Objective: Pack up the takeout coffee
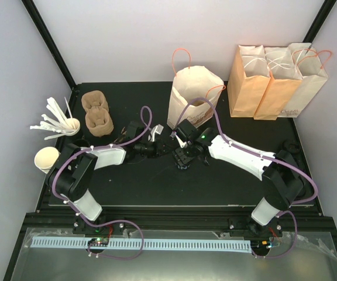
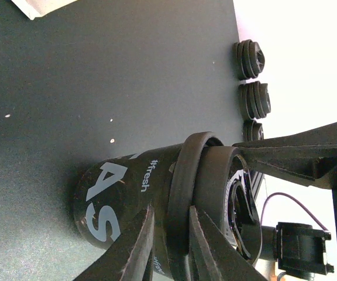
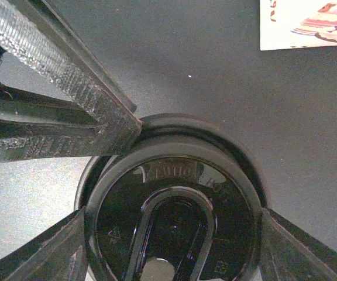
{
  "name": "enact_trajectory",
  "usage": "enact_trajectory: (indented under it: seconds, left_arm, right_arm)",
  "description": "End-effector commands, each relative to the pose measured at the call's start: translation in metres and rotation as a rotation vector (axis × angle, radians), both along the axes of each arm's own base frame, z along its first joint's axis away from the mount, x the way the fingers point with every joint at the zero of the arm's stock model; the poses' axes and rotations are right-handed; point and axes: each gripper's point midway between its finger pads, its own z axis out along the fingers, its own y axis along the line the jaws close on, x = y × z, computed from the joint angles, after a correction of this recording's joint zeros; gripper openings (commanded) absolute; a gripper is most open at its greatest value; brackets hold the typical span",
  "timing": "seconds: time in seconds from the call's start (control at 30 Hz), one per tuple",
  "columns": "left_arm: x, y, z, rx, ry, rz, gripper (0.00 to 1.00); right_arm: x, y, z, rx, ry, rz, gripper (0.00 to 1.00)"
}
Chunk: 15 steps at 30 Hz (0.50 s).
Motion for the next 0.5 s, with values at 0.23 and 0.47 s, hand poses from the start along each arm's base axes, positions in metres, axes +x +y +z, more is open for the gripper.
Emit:
enact_trajectory:
  seconds: [0.23, 0.47]
  left_arm:
    - [-0.038, 0.033, -0.074, 0.328, 0.24, 0.01, 0.19]
    - [-0.039, 0.032, -0.077, 0.357, 0.27, -0.027, 0.2]
  right_arm:
    - [-0.066, -0.01, -0.059, -0.04, 0.312, 0.064, 0.63]
    - [-0.08, -0.009, -0.07, -0.023, 0.377, 0.089, 0.61]
